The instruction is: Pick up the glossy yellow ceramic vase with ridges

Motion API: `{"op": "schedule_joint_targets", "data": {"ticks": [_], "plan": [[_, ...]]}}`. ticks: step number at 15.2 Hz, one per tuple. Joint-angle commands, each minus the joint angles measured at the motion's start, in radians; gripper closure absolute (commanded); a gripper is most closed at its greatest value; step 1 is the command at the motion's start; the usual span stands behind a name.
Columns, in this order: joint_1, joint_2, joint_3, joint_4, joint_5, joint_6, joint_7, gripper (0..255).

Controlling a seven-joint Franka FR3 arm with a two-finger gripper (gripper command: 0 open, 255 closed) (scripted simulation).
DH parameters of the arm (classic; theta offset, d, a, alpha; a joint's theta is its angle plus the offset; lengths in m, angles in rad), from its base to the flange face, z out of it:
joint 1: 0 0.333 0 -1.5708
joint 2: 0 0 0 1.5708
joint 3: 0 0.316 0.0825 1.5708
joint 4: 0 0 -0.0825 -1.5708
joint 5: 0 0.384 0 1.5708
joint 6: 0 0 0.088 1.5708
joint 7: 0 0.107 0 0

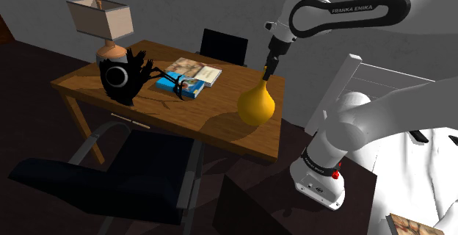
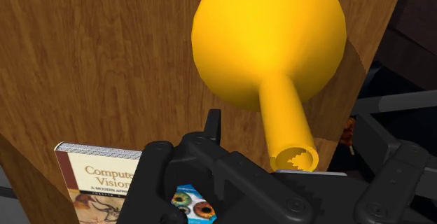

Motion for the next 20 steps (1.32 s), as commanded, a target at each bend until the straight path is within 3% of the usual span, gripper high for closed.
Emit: {"op": "schedule_joint_targets", "data": {"ticks": [1,10,20], "plan": [[0.0,0.002,-0.001,-0.004,-0.001,0.007,0.0,255],[0.0,0.003,-0.002,-0.002,-0.001,0.005,-0.002,255],[0.007,-0.016,0.018,0.121,0.013,-0.136,0.006,255]]}}
